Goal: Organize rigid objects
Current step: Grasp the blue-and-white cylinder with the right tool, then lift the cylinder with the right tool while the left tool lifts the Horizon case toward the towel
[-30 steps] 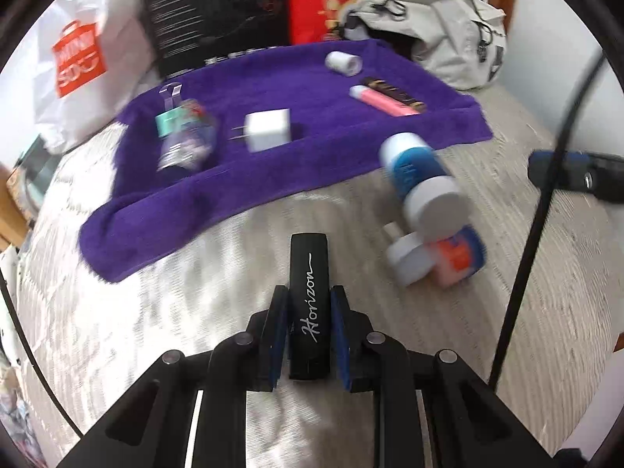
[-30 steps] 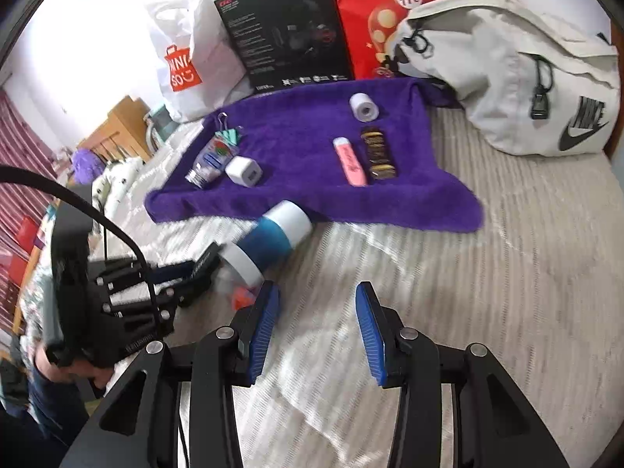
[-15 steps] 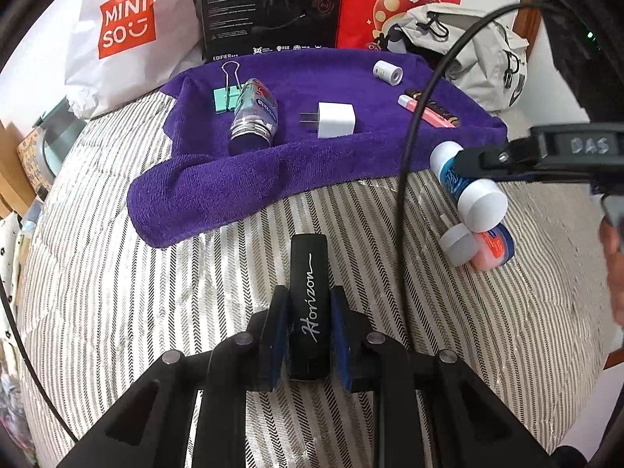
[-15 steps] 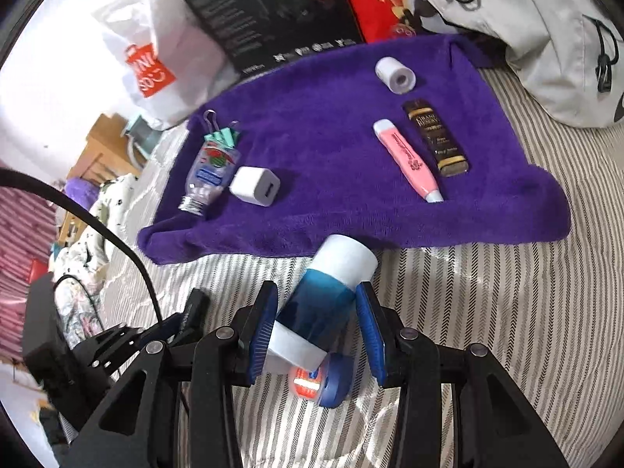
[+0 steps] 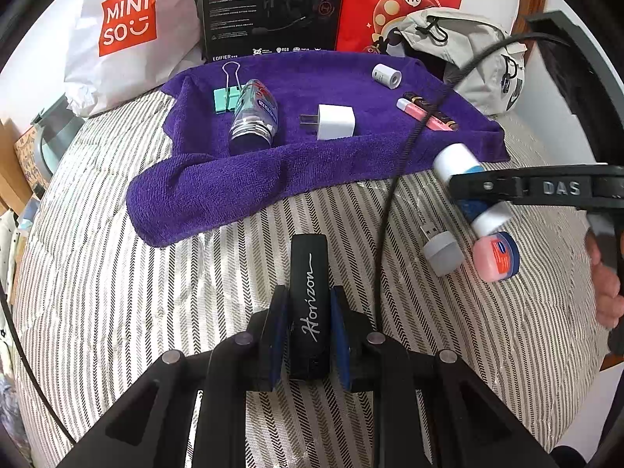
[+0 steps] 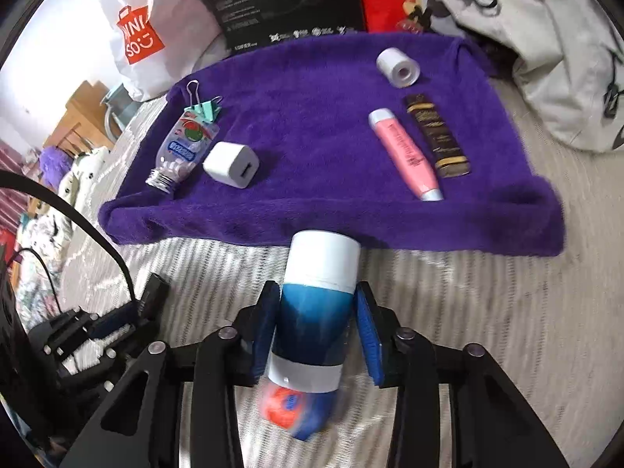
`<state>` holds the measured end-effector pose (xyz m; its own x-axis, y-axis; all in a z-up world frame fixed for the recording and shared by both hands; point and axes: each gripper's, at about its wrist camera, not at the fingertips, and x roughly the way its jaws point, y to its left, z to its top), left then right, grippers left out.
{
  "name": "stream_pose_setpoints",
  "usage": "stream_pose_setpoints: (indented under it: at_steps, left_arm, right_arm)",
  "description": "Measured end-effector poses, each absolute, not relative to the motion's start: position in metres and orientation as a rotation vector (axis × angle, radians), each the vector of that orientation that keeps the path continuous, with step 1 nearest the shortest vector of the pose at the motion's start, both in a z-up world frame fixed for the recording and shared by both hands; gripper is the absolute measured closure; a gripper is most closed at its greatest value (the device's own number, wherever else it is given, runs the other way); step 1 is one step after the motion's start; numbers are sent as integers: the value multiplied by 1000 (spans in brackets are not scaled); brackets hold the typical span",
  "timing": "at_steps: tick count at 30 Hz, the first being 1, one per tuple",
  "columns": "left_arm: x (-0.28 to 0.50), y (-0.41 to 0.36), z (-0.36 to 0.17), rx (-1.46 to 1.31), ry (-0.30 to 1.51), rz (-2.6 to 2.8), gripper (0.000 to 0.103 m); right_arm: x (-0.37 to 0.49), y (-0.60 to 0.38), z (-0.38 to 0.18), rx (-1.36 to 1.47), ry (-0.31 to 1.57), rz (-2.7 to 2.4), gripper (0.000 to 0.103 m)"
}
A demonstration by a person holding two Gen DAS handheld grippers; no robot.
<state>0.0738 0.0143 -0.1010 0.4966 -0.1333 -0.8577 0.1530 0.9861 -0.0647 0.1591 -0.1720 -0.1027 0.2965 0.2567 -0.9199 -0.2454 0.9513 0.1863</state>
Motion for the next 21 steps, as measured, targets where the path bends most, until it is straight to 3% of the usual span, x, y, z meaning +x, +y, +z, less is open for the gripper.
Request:
stream_pose_setpoints:
  at_steps: [21]
  left_arm:
    - [77,6,-101,45,1048,-137,82]
  right_arm:
    - [124,-216,-113,-178,1141,258,65]
